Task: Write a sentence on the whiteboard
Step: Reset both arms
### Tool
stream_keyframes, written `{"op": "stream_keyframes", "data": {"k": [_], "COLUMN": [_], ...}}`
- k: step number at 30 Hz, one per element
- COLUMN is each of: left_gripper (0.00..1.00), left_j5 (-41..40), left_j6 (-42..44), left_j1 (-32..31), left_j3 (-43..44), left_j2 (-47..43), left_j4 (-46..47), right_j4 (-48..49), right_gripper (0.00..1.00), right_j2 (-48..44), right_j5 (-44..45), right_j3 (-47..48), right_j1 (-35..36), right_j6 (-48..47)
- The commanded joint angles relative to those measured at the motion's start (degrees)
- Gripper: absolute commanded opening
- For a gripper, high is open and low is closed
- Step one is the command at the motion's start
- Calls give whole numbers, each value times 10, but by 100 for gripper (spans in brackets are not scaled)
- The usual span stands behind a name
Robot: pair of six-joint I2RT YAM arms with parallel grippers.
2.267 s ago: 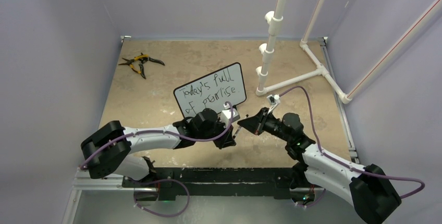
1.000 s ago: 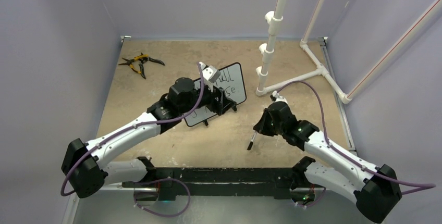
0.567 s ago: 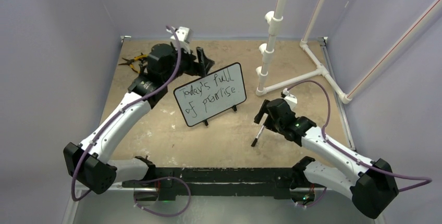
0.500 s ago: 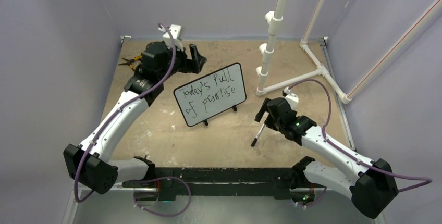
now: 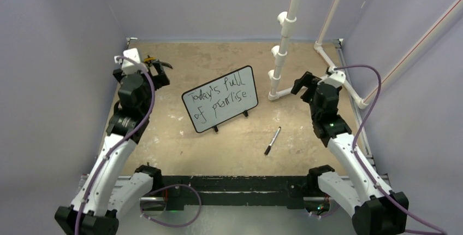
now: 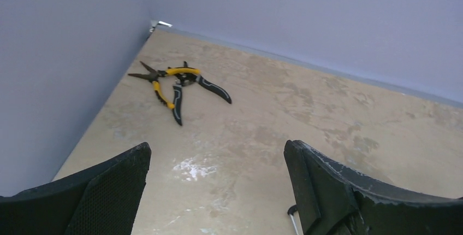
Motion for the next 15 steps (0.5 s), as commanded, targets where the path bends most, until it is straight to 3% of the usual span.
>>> {"op": "stream_keyframes", "data": {"k": [1, 6, 15], "left_gripper": [93, 96, 98], "left_j5": [-73, -99, -107], "left_j6": [35, 28, 23], "left_j1": [0, 0, 0], "left_j3": [-65, -84, -90], "left_j2": [-66, -104, -121], "left_j4": [52, 43, 48], "right_j4": [207, 284, 283], "right_gripper": [99, 99, 99], "right_j2": [-49, -112, -149], "right_j5": [-30, -41, -30], "right_j3": [-11, -56, -67], "right_j1": [0, 0, 0], "right_j6": [-177, -210, -217]}}
